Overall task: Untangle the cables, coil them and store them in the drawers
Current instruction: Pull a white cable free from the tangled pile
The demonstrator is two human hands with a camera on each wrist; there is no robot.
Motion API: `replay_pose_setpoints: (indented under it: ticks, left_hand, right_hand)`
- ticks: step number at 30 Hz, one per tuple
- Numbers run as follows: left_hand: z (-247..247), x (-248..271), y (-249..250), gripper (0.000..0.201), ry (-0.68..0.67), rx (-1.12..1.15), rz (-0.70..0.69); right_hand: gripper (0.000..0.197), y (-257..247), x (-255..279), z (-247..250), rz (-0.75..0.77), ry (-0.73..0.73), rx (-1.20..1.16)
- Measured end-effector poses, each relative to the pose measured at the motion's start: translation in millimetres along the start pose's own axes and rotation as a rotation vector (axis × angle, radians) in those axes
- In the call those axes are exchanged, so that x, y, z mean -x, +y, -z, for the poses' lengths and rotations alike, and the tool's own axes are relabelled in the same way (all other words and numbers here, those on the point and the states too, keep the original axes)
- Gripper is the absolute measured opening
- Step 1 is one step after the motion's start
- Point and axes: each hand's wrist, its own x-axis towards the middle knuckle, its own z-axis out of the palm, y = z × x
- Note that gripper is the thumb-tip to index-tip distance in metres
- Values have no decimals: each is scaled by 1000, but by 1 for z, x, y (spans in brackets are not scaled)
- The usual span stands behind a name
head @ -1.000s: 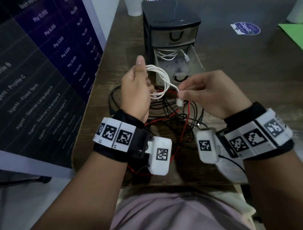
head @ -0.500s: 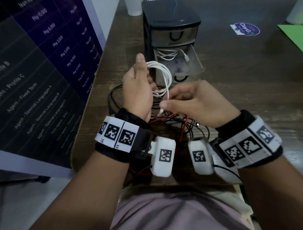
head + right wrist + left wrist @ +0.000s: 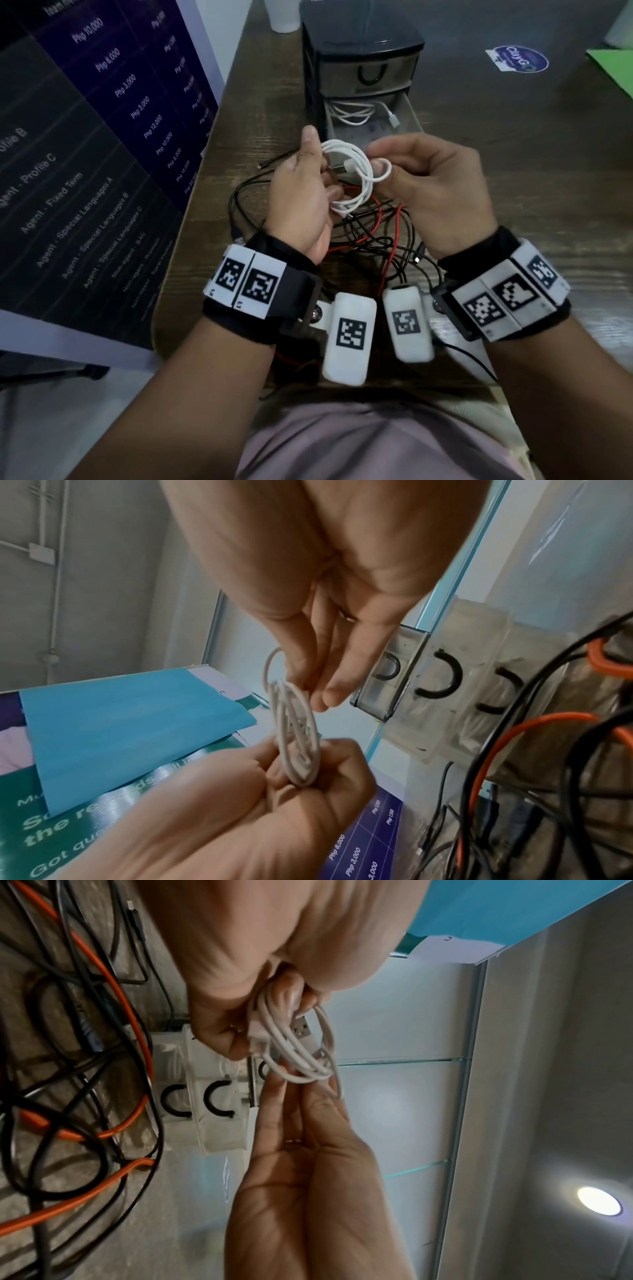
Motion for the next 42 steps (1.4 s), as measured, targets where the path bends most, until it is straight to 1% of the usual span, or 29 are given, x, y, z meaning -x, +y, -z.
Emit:
replay_pose_setpoints:
  ticks: [3,7,13,18,21,22,23,25,26,27,28,29,30,32,33,37,39,42]
  left_hand:
    - [0,3,0,45,-14,-27,-16]
    - [3,-2,-1,46,11,-40,0]
    - [3,-2,0,45,35,-90,32]
    - [3,-3,-2,45,43,-49,55]
    - [2,-5,-5,43,76,-17,81]
    - [2,-5,-7,44,88,-24,69]
    - [1,-5,-8,46,103,-39,42]
    - [2,-6,-10,46,146,-66,-11]
    - [1,-6,-9,45,167,-68,-29]
    - [1,-6,-9,45,189,-73,-51]
    - [1,-7,-9,44,208,-85,-75]
    - [1,-8,-10,45,223,-111,-97]
    - [2,-9,-11,45,223,-136,-113]
    - [3,-8,-13,47,192,-162,-123]
    - [3,-7,-13,47,180,-162,-122]
    - [-4,1,-11,42,155,-74,-78]
    - [-5,2,-12,39,118,-33,-65]
    - [0,0,-12,35,69,-8,-61]
  right_hand:
    - [21,-2,-1,0,-6,-22,-69]
    - [19,-3,1,1,-39,-72,-99]
    - [19,-1,1,1,-75,-202,7]
    - [13,-3,2,4,-142,-240,46]
    - [15,-6,4,4,-149,-227,34]
    - [19,-6,5,3,-141,-236,41]
    - [27,-5,6,2,-137,-253,44]
    - [55,-3,7,0,-160,-277,11]
    - [66,-2,7,-1,-190,-275,-33]
    - [72,-2,7,-1,-215,-270,-84]
    - [74,-3,8,-2,-227,-282,-125]
    - [71,-4,9,-5,-229,-299,-139]
    - [64,-6,11,-9,-218,-308,-116]
    - [49,-8,13,-15,-182,-297,-14]
    - [47,-8,12,-17,-167,-287,36]
    - [32,-3,10,-18,-103,-207,147]
    - [30,-2,10,-15,-116,-178,134]
    - [33,-1,9,-12,-178,-190,111]
